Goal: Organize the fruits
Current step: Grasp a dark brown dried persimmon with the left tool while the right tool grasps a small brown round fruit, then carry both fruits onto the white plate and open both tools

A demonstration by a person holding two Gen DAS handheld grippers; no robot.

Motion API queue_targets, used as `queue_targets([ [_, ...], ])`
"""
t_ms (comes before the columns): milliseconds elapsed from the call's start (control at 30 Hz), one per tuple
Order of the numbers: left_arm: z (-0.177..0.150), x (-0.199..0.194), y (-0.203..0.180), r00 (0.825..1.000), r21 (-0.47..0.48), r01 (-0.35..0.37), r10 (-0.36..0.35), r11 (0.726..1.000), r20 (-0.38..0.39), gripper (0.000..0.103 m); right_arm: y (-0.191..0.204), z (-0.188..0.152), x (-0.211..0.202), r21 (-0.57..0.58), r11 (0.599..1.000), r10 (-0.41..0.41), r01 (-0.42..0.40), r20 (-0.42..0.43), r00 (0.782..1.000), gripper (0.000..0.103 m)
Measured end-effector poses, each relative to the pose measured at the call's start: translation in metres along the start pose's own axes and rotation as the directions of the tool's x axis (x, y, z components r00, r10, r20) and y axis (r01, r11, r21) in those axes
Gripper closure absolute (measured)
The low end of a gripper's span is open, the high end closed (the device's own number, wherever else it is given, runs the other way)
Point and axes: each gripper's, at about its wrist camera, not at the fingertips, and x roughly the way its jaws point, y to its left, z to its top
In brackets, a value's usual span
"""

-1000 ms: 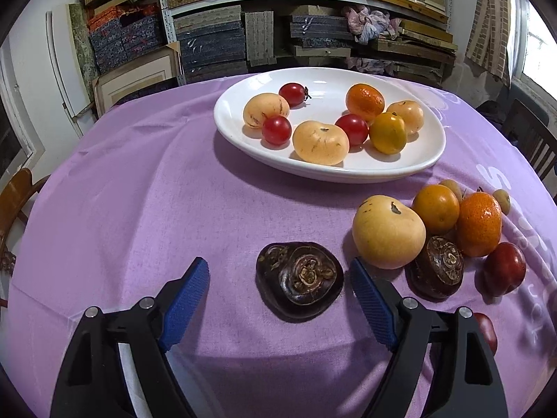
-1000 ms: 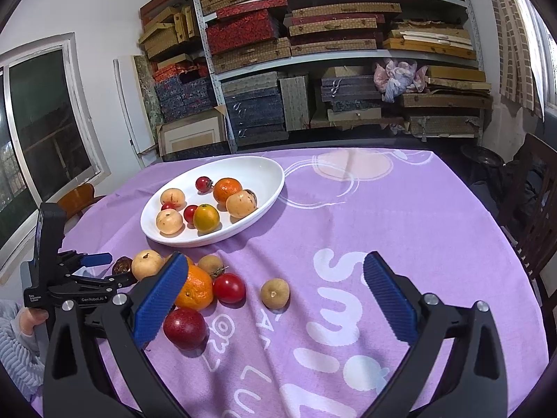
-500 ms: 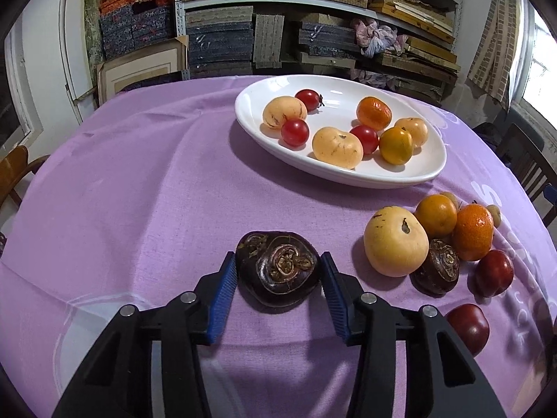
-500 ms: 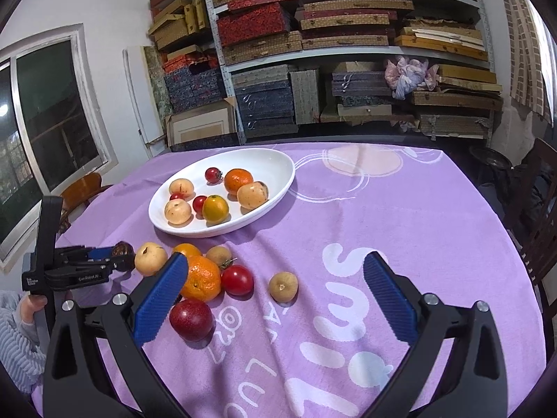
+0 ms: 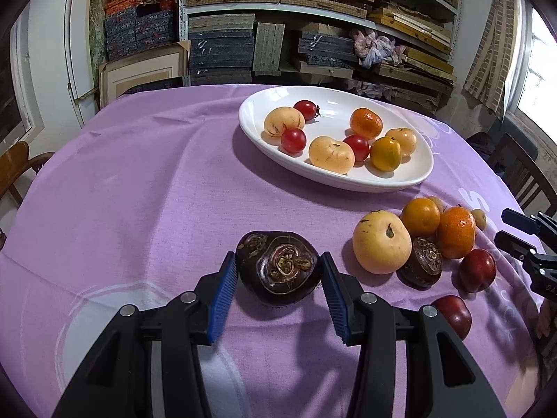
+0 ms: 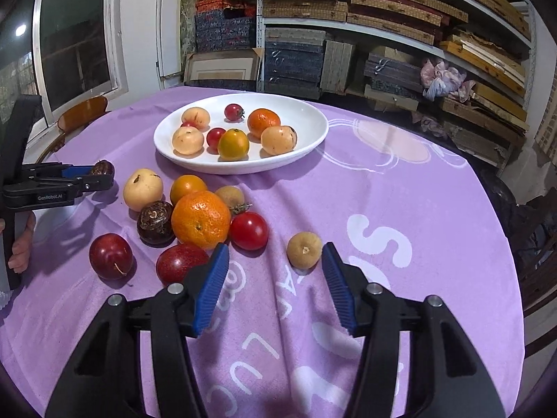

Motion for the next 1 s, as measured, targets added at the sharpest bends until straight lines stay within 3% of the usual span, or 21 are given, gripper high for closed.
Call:
queue_targets([
  [100, -0.001, -0.001, -0.003, 1.0, 0.003, 0.015, -0.015, 1.0, -0.005, 0.054, -0.001, 0.001, 0.01, 0.0, 1.0, -0.023, 0.023, -0.019, 1.0, 0.05],
  [167, -0.002, -0.001, -0.005, 1.0, 0.007, 0.019, -0.019, 1.0, -0.007, 0.054, -0.005, 0.003, 0.016, 0.017, 0.999, -0.03, 0.031, -0.03, 0.999, 0.057],
  [433, -0.002, 0.001, -0.009, 0.999, 0.012, 0.03, -0.029, 0.999, -0.016, 0.054, -0.039, 0.012, 0.018, 0.202, 0.979, 0.021, -0.021, -0.001, 1.0, 0.062],
  [467, -0.002, 0.002, -0.009, 0.999, 0.011, 0.031, -0.03, 0.999, -0.019, 0.054, -0.039, 0.012, 0.02, 0.201, 0.979, 0.017, -0.014, -0.013, 1.0, 0.064],
  [533, -0.002, 0.004, -0.008, 0.999, 0.008, 0.033, -0.033, 0.999, -0.026, 0.054, -0.034, 0.011, 0.026, 0.179, 0.984, 0.012, -0.004, -0.043, 0.999, 0.082],
  [567, -0.002, 0.004, -0.008, 0.999, 0.007, 0.033, -0.033, 0.999, -0.029, 0.054, -0.031, 0.01, 0.029, 0.164, 0.986, 0.009, 0.0, -0.057, 0.998, 0.084],
  [700, -0.002, 0.005, -0.008, 0.999, 0.005, 0.037, -0.036, 0.999, -0.034, 0.054, -0.023, 0.01, 0.031, 0.118, 0.992, -0.032, 0.038, -0.055, 0.998, 0.084],
  [800, -0.002, 0.006, -0.009, 0.999, 0.009, 0.037, -0.037, 0.999, -0.038, 0.054, -0.024, 0.01, 0.036, 0.118, 0.992, -0.036, 0.045, -0.074, 0.997, 0.075],
  [1000, -0.003, 0.009, -0.01, 0.998, 0.011, 0.038, -0.038, 0.999, -0.045, 0.054, -0.034, 0.007, 0.049, 0.168, 0.986, 0.018, 0.004, -0.128, 0.992, 0.076],
])
